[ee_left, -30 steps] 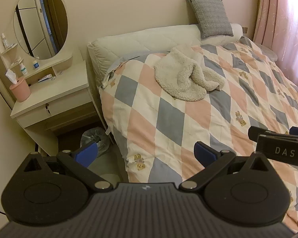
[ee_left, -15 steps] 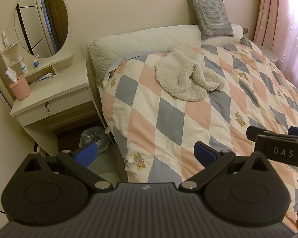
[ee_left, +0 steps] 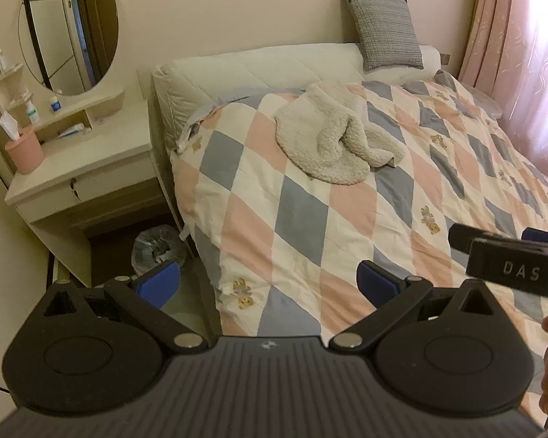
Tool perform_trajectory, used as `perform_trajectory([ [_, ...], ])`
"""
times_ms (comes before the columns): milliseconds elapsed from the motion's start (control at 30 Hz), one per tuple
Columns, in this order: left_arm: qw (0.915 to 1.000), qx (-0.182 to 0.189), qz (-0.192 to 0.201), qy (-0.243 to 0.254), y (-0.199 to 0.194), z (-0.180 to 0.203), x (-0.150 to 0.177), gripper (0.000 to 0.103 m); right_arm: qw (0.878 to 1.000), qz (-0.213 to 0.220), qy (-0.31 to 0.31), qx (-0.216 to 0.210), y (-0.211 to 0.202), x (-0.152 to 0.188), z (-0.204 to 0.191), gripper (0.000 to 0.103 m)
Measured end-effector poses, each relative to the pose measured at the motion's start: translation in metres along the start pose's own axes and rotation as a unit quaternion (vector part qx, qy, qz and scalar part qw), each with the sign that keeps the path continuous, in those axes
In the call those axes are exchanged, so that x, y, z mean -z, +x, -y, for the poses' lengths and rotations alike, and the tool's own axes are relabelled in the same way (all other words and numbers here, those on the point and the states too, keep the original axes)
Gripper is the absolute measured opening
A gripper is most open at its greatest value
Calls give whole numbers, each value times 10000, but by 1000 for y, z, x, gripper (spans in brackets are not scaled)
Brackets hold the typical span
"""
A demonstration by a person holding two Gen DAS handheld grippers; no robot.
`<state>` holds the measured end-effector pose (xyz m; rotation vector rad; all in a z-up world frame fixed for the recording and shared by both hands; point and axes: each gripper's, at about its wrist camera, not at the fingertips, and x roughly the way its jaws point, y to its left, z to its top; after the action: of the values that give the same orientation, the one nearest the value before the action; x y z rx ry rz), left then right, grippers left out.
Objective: Fold clothes
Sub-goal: 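Move both grippers toward the crumpled cream fleece vest on the bed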
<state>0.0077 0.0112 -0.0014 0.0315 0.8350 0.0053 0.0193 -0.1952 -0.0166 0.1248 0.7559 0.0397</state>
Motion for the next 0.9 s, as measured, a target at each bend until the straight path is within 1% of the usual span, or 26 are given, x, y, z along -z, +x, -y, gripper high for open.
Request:
perform_trajectory([
  [200,10000,41,-14,-9,2,-3,-3,102,10000,40,-17,-46,1,-7,1,103],
  [500,9999,82,-62,139,15,4,-15,102,9999,41,76,-53,11,-18,4,103],
  [667,9996,139,-52,224,31,7,-27,102,9999,33,159,25,20,-25,7,103],
  [900,9985,409,-163,323,71,7,-52,102,9990,-40,344,268,46,-38,14,103],
])
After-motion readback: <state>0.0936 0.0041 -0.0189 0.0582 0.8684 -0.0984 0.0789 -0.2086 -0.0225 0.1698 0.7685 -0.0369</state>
